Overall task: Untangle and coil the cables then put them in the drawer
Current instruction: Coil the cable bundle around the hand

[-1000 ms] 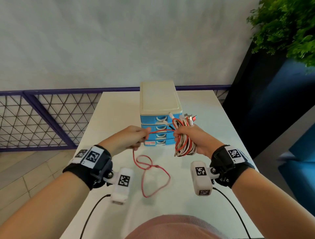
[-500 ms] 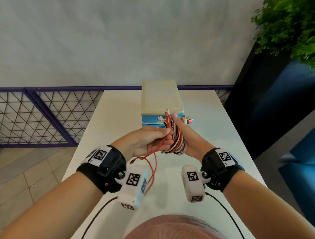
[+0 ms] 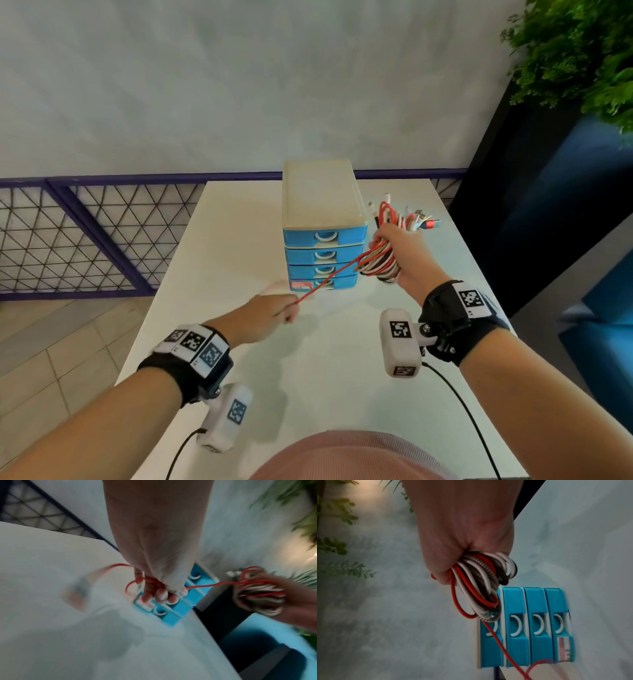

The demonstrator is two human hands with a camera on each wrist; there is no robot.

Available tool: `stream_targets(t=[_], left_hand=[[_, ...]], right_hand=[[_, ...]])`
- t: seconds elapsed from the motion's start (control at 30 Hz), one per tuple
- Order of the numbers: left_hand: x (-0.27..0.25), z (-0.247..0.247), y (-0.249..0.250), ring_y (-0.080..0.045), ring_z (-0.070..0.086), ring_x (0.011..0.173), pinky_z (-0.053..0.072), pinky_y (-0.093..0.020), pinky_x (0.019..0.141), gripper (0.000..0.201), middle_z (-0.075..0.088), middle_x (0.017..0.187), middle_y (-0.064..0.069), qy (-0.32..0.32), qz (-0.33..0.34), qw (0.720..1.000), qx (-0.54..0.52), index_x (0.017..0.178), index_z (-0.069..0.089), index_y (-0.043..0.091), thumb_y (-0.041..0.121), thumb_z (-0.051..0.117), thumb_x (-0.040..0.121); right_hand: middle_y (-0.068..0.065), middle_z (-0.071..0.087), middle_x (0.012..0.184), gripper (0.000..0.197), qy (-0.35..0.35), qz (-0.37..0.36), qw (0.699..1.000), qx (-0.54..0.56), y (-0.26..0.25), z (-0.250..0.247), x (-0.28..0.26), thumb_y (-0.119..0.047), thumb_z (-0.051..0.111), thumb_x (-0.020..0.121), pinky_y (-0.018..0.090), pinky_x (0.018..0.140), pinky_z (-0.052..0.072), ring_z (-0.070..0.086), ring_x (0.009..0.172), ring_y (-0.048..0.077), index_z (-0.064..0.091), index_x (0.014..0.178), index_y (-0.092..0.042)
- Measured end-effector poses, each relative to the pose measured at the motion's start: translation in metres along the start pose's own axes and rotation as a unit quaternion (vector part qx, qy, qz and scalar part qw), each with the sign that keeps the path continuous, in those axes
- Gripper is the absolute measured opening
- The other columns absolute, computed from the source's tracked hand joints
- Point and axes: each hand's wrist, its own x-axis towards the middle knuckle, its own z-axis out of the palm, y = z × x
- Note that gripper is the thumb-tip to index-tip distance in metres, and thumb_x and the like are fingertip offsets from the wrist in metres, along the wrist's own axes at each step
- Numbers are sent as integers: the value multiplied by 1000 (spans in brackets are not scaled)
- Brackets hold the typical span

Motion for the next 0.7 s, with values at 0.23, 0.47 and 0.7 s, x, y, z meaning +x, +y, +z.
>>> stream_targets(t=[0.23, 0.47, 0.7], left_hand=[[-9, 12, -68, -12, 52, 99, 15, -40, 112, 28, 59, 98, 12, -69, -134, 974, 168, 91, 50, 27, 15, 26, 99], [8, -16, 9, -3, 41, 126, 27, -12, 104, 35, 49, 136, 5, 79, 22, 985, -150, 135, 47, 14, 13, 34, 102], [1, -25, 62, -12, 40, 55, 39, -22, 65, 27, 39, 63, 2, -92, 36, 924, -368, 84, 49, 13, 20, 32, 103]], right_hand=[[3, 61, 67, 6, -19, 11, 1000, 5, -19, -4, -1, -15, 60, 80, 28, 56, 52, 62, 51, 14, 56, 83, -11], [10, 66, 70, 4, -87, -15, 994, -70, -8, 22, -18, -7, 60, 81, 35, 65, 57, 65, 57, 19, 58, 84, -7], [9, 65, 70, 2, -103, -14, 994, -33, -14, 21, -24, -7, 60, 84, 24, 50, 52, 64, 52, 14, 59, 86, -7]])
